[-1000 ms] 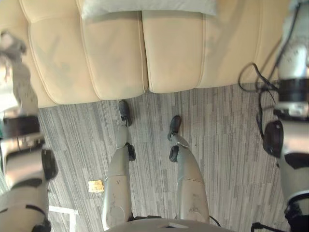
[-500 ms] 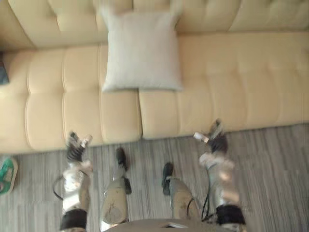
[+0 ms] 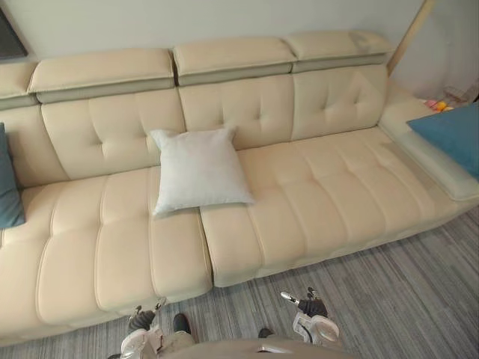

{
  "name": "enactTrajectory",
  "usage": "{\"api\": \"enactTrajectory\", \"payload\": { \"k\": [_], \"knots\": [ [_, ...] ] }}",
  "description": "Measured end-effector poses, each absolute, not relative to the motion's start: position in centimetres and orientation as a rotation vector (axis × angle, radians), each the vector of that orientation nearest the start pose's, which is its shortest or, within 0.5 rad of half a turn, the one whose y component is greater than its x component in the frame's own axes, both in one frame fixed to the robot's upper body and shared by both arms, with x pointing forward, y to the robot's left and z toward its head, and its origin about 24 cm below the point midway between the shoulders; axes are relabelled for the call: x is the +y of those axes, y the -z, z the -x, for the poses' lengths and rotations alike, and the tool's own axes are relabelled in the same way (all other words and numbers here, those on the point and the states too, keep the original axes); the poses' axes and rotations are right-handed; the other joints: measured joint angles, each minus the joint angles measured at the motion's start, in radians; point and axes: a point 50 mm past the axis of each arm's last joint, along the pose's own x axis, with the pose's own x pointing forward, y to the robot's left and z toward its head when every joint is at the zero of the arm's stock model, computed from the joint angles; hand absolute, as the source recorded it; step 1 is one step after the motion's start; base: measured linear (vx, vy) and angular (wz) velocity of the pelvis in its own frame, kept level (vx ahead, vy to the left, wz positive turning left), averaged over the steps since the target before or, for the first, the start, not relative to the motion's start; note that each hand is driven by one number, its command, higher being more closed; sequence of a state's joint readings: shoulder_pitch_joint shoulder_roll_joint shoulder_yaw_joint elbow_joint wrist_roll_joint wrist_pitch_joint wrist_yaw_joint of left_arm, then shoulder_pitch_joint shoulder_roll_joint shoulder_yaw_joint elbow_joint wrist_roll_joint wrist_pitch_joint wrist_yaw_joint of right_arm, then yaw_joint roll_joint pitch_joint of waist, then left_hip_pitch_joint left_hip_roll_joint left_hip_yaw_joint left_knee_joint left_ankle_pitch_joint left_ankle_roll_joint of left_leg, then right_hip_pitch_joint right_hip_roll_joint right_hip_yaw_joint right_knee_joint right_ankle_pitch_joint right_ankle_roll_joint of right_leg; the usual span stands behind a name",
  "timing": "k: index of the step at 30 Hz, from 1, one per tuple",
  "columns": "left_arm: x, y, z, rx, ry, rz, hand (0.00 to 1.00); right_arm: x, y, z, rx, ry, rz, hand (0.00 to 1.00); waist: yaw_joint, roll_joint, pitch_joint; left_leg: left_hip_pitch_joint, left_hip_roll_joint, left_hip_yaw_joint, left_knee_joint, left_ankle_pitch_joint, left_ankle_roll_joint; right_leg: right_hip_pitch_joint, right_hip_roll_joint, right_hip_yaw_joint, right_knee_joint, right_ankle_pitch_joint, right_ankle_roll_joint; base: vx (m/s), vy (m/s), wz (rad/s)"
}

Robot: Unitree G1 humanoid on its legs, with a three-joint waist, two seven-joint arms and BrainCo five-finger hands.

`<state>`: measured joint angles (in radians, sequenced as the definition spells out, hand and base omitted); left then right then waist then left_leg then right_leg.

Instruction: Pick up cushions and gather them together orderly.

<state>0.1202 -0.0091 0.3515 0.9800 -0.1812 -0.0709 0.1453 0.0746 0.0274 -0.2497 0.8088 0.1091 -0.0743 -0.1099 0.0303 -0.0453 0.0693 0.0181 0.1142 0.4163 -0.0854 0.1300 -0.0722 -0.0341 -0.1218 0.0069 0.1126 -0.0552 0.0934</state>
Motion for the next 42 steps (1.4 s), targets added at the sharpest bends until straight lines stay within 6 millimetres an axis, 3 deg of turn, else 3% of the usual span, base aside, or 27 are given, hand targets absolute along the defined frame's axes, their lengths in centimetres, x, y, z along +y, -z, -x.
{"api": "enactTrajectory", "payload": {
  "k": [3,5,6,7,8,9,10,12,13,14,16,17,18,19,20,21,22,23,25,27,29,30,32,33,35,40,42],
  "knots": [
    [20.6,15.8,-8.6,1.01,-0.596,0.241,0.0,-18.9,13.2,-14.7,0.806,0.397,-0.174,0.0,0.0,-0.002,0.003,0.012,-0.004,0.024,0.001,-0.009,0.012,-0.005,-0.002,0.024,0.003,0.01,-0.005,-0.05,0.033,-0.33],
    [21.1,15.6,-9.0,0.995,-0.594,0.229,0.0,-18.6,13.3,-14.5,0.814,0.386,-0.171,0.0,-0.004,-0.035,0.013,0.015,-0.04,-0.018,0.007,-0.036,0.02,-0.014,-0.018,0.026,0.02,0.012,-0.02,-0.05,0.052,-0.14],
    [20.7,15.6,-8.6,1.0,-0.595,0.239,0.0,-19.1,13.1,-14.6,0.804,0.393,-0.159,0.0,0.01,0.009,-0.014,-0.027,-0.032,-0.118,0.007,-0.019,0.06,-0.022,-0.019,-0.006,0.02,-0.006,-0.067,-0.01,0.054,-0.32],
    [20.5,15.6,-8.8,0.99,-0.598,0.248,0.0,-19.3,13.0,-15.0,0.796,0.393,-0.156,0.0,0.013,0.02,0.003,-0.03,-0.022,-0.106,0.016,-0.013,0.074,-0.063,-0.021,-0.033,0.16,-0.036,-0.07,-0.03,0.061,-0.03],
    [21.0,15.4,-9.0,0.975,-0.601,0.233,0.0,-18.9,12.9,-15.1,0.791,0.385,-0.164,0.0,-0.005,0.03,0.017,-0.068,-0.016,-0.138,0.067,-0.028,0.081,-0.127,-0.046,-0.057,0.484,-0.105,-0.058,-0.01,0.003,0.43],
    [21.4,15.3,-9.0,0.974,-0.601,0.219,0.0,-18.4,13.4,-14.3,0.821,0.382,-0.175,0.0,-0.005,0.009,0.012,-0.081,-0.02,-0.166,0.101,-0.032,0.083,-0.115,-0.065,-0.069,0.66,-0.138,-0.033,-0.04,0.01,0.66],
    [21.6,15.3,-8.8,0.978,-0.604,0.213,0.0,-18.1,13.5,-14.1,0.833,0.376,-0.177,0.0,-0.005,0.002,0.007,-0.091,-0.022,-0.173,0.109,-0.03,0.084,-0.096,-0.069,-0.075,0.687,-0.141,-0.017,-0.07,-0.067,0.57],
    [22.4,15.3,-8.0,0.992,-0.62,0.194,0.0,-17.6,14.0,-13.8,0.864,0.355,-0.175,0.0,0.005,-0.047,-0.017,-0.13,-0.04,-0.184,0.149,-0.01,0.066,-0.011,-0.085,-0.073,0.642,-0.107,0.019,-0.12,-0.109,0.22],
    [22.6,15.2,-8.2,0.982,-0.629,0.201,0.0,-17.8,13.8,-14.3,0.851,0.354,-0.17,0.0,0.022,-0.053,-0.024,-0.17,-0.033,-0.177,0.183,-0.005,0.061,0.024,-0.073,-0.077,0.531,-0.156,0.045,-0.14,-0.105,-0.24],
    [22.3,15.1,-8.7,0.972,-0.617,0.206,0.0,-18.2,13.5,-14.9,0.834,0.355,-0.157,0.0,0.035,-0.04,-0.029,-0.2,-0.006,-0.168,0.197,0.008,0.056,0.051,-0.034,-0.085,0.423,-0.177,0.029,-0.24,-0.111,-0.44],
    [21.3,15.2,-9.1,0.975,-0.579,0.213,0.0,-19.0,12.5,-17.0,0.774,0.348,-0.13,0.0,0.033,0.019,0.003,-0.257,0.039,-0.174,0.196,0.044,0.041,0.114,0.017,-0.123,0.196,-0.201,0.002,-0.3,-0.096,-0.34],
    [21.1,15.2,-9.5,0.971,-0.566,0.211,0.0,-19.2,12.4,-17.1,0.77,0.349,-0.125,0.0,0.03,0.025,0.009,-0.267,0.039,-0.174,0.191,0.057,0.043,0.117,0.02,-0.127,0.168,-0.207,0.003,-0.44,-0.102,-0.11],
    [20.5,15.2,-10.1,0.965,-0.538,0.209,0.0,-19.6,12.3,-17.3,0.763,0.353,-0.113,0.0,0.03,0.044,0.024,-0.278,0.045,-0.176,0.165,0.086,0.04,0.121,0.029,-0.13,0.118,-0.215,0.005,-0.48,-0.069,0.02],
    [19.6,15.2,-10.4,0.97,-0.507,0.216,0.0,-20.3,12.1,-17.5,0.755,0.365,-0.097,0.0,0.022,0.085,0.047,-0.275,0.061,-0.194,0.127,0.114,0.016,0.118,0.059,-0.134,0.111,-0.206,0.005,-0.41,-0.052,0.08],
    [19.3,15.3,-10.3,0.974,-0.499,0.216,0.0,-20.6,12.2,-17.1,0.764,0.374,-0.095,0.0,0.018,0.094,0.05,-0.271,0.064,-0.202,0.113,0.112,0.012,0.114,0.065,-0.138,0.118,-0.206,0.004,-0.3,-0.012,0.19],
    [19.1,15.3,-10.4,0.975,-0.485,0.21,0.0,-20.6,12.6,-16.4,0.788,0.383,-0.098,0.0,0.01,0.097,0.054,-0.262,0.063,-0.21,0.09,0.072,-0.034,0.107,0.068,-0.152,0.126,-0.199,-0.007,-0.23,0.028,0.24],
    [19.4,15.1,-10.9,0.964,-0.479,0.2,0.0,-20.2,13.0,-15.8,0.809,0.392,-0.116,0.0,0.003,0.062,0.058,-0.27,0.05,-0.211,0.102,0.0,-0.078,0.098,0.036,-0.165,0.117,-0.185,-0.018,-0.39,0.064,0.17],
    [19.8,14.8,-11.6,0.939,-0.483,0.197,0.0,-20.2,13.3,-15.3,0.831,0.427,-0.146,0.0,0.003,0.038,0.066,-0.312,0.035,-0.219,0.271,-0.041,-0.016,0.079,0.003,-0.168,0.129,-0.174,-0.016,-0.31,0.071,-0.02],
    [19.8,14.9,-11.3,0.943,-0.499,0.204,0.0,-20.8,13.5,-14.5,0.845,0.481,-0.155,0.0,0.001,0.031,0.061,-0.305,0.013,-0.225,0.528,-0.117,0.022,0.066,-0.023,-0.128,0.125,-0.152,-0.003,-0.21,0.069,-0.47],
    [19.6,15.2,-10.4,0.964,-0.529,0.23,0.0,-21.1,13.7,-13.7,0.858,0.507,-0.165,0.0,-0.001,0.045,0.058,-0.216,0.01,-0.263,0.624,-0.322,-0.004,0.036,-0.009,-0.035,0.111,-0.129,-0.002,-0.18,0.186,-1.0],
    [19.5,15.4,-9.7,0.977,-0.569,0.266,0.0,-20.7,14.1,-13.1,0.881,0.512,-0.181,0.0,0.008,0.059,0.051,-0.191,0.002,-0.34,0.619,-0.425,-0.013,-0.017,0.026,0.059,0.115,-0.103,0.002,-0.17,0.254,-1.45],
    [19.9,15.4,-9.4,0.981,-0.581,0.263,0.0,-20.1,14.5,-12.4,0.913,0.518,-0.203,0.0,0.007,0.042,0.044,-0.166,-0.017,-0.328,0.561,-0.458,-0.004,-0.045,0.03,0.112,0.104,-0.081,-0.006,-0.16,0.212,-1.38],
    [20.6,15.4,-9.1,0.986,-0.591,0.243,0.0,-19.5,14.7,-11.8,0.933,0.522,-0.228,0.0,-0.012,0.002,0.019,-0.148,-0.023,-0.254,0.491,-0.439,0.0,-0.068,0.022,0.119,0.081,-0.017,-0.02,-0.14,0.139,-1.08],
    [20.7,15.4,-9.1,0.985,-0.59,0.239,0.0,-19.4,14.8,-11.8,0.933,0.527,-0.233,0.0,-0.012,-0.004,0.015,-0.131,-0.024,-0.224,0.465,-0.435,0.004,-0.072,0.026,0.116,0.068,0.006,-0.025,-0.12,0.126,-1.07],
    [20.5,15.6,-9.0,1.007,-0.57,0.219,0.0,-19.5,14.9,-11.4,0.943,0.535,-0.234,0.0,-0.026,0.004,0.01,-0.112,-0.037,-0.182,0.429,-0.433,0.01,-0.075,0.026,0.128,0.03,0.042,-0.043,-0.05,0.088,-0.79],
    [19.8,15.8,-9.2,1.038,-0.494,0.155,0.0,-20.1,14.9,-10.9,0.949,0.549,-0.226,0.0,-0.032,0.019,-0.01,-0.06,-0.027,-0.074,0.37,-0.425,0.003,-0.118,0.073,0.196,0.004,0.126,-0.023,0.03,0.04,-0.89],
    [19.4,15.9,-9.3,1.051,-0.464,0.138,0.0,-20.3,14.8,-11.2,0.938,0.544,-0.214,0.0,-0.031,0.038,-0.009,-0.037,0.001,-0.002,0.337,-0.401,0.019,-0.137,0.097,0.135,-0.032,0.183,-0.043,0.08,-0.042,-1.24]
  ]
}}
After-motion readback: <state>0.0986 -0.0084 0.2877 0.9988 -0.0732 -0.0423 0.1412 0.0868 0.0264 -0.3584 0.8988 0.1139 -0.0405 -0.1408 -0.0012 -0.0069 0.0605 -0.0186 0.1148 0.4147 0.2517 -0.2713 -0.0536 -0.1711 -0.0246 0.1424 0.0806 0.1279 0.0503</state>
